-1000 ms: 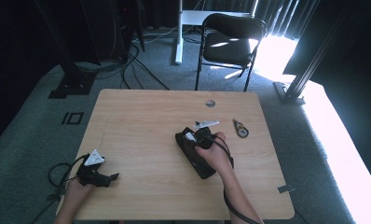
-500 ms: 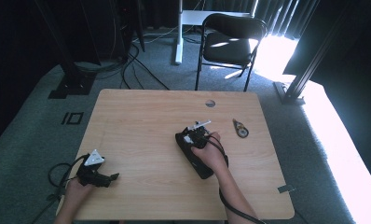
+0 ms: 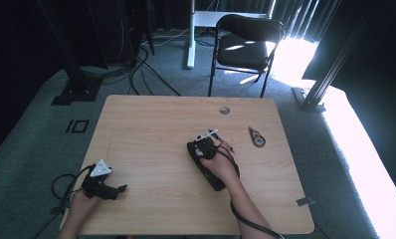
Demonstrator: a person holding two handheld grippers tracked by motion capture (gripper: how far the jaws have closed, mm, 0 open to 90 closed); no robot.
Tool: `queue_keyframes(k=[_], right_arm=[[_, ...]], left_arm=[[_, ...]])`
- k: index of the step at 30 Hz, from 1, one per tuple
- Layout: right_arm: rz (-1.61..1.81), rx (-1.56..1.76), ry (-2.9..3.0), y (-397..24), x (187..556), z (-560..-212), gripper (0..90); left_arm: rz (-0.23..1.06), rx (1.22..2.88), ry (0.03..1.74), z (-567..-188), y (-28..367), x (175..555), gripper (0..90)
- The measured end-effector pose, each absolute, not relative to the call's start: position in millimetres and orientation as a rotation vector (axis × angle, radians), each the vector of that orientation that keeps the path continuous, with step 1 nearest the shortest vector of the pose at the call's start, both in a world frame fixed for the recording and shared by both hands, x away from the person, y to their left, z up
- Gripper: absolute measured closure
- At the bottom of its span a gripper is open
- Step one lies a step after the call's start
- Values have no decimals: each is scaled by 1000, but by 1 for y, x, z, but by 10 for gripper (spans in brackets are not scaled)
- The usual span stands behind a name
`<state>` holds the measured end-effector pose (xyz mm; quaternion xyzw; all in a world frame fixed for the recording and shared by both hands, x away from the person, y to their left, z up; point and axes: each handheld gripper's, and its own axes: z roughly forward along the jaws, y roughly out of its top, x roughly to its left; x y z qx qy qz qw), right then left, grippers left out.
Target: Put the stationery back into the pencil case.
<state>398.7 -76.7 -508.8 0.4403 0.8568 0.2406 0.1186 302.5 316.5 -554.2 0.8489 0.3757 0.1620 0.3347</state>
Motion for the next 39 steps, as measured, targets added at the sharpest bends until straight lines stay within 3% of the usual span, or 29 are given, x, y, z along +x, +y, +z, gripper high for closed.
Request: queue_keyframes(k=[13, 39], right_arm=[[696, 1292, 2557, -76, 401, -511, 645], [1042, 1217, 2416, -113, 381, -451, 598]], left_arm=[[423, 2215, 980, -554, 317, 302, 16], [424, 2215, 980, -554, 317, 303, 16]])
